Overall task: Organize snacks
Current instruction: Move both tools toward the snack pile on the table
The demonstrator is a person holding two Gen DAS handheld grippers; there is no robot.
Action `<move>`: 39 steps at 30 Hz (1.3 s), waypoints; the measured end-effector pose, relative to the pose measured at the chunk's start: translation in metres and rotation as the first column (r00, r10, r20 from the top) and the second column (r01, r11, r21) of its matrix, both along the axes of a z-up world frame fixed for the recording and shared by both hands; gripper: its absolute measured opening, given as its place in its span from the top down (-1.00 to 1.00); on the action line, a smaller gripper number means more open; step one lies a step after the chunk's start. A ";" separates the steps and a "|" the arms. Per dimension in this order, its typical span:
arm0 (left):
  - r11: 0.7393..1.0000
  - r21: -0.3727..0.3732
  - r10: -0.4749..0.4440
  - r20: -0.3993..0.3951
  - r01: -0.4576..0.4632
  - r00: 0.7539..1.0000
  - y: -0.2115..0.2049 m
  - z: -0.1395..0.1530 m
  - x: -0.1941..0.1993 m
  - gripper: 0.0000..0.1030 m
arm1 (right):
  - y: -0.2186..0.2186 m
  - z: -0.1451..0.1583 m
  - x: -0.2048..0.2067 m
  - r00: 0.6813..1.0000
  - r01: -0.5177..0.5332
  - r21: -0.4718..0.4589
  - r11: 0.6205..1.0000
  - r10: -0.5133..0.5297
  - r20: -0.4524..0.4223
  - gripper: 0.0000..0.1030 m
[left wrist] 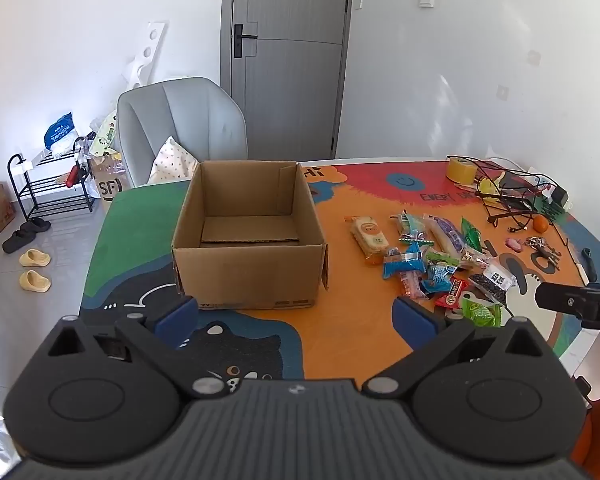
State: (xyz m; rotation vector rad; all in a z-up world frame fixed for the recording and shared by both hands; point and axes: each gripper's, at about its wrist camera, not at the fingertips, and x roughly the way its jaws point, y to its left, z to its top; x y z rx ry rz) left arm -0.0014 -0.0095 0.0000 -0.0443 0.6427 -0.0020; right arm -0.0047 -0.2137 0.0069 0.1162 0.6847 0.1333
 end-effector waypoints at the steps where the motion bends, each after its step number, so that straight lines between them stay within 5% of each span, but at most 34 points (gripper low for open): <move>1: 1.000 0.000 -0.002 0.000 0.002 1.000 0.000 0.000 0.000 -0.99 | 0.000 0.000 0.001 1.000 0.001 0.000 1.000 -0.001 0.001 -1.00; 28: 1.000 -0.005 0.008 -0.003 -0.008 1.000 0.000 -0.002 0.000 -0.99 | -0.002 0.001 -0.001 1.000 0.003 0.015 1.000 -0.003 0.026 -1.00; 39: 1.000 -0.005 0.004 -0.006 -0.004 1.000 0.001 -0.002 0.002 -0.99 | -0.002 0.002 -0.001 1.000 0.005 -0.033 0.999 -0.006 -0.029 -1.00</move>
